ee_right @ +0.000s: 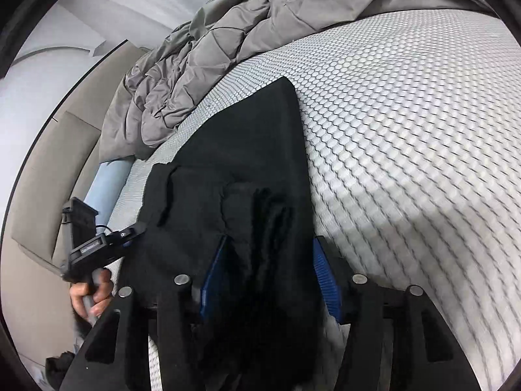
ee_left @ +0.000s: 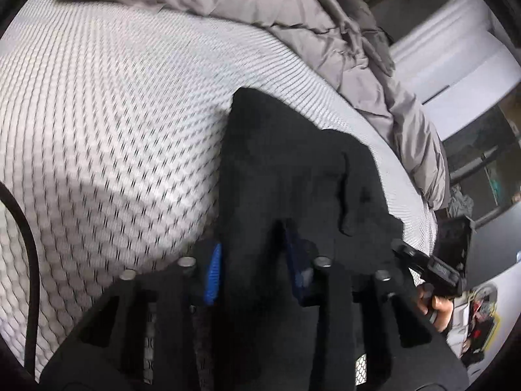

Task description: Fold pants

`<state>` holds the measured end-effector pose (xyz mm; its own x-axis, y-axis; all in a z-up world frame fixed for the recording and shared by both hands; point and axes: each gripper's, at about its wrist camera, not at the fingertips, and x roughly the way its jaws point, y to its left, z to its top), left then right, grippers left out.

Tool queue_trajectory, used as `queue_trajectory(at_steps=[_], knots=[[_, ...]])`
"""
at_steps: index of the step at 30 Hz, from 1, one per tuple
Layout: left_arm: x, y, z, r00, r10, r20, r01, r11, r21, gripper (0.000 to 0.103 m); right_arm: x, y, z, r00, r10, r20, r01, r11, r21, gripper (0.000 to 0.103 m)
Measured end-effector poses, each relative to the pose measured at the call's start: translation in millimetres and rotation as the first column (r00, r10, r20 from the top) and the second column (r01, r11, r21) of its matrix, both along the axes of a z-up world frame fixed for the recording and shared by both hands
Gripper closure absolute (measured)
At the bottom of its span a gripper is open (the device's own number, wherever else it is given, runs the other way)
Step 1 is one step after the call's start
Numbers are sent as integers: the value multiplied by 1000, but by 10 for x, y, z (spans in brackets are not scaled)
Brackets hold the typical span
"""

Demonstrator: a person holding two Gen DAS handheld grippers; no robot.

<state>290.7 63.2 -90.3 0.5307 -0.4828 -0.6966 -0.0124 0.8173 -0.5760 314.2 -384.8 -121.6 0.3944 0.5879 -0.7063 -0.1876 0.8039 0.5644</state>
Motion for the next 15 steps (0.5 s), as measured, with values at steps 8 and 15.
queue_trajectory(at_steps=[8,15], knots=[[254,-50,-13,1000,16,-22,-13,994,106,70,116,224,106,998,-48,44,52,994,-92,62],[-265,-62,457,989,61,132,-87,975,202,67,-216,66,458,993,-68,99,79,991,-109,54]])
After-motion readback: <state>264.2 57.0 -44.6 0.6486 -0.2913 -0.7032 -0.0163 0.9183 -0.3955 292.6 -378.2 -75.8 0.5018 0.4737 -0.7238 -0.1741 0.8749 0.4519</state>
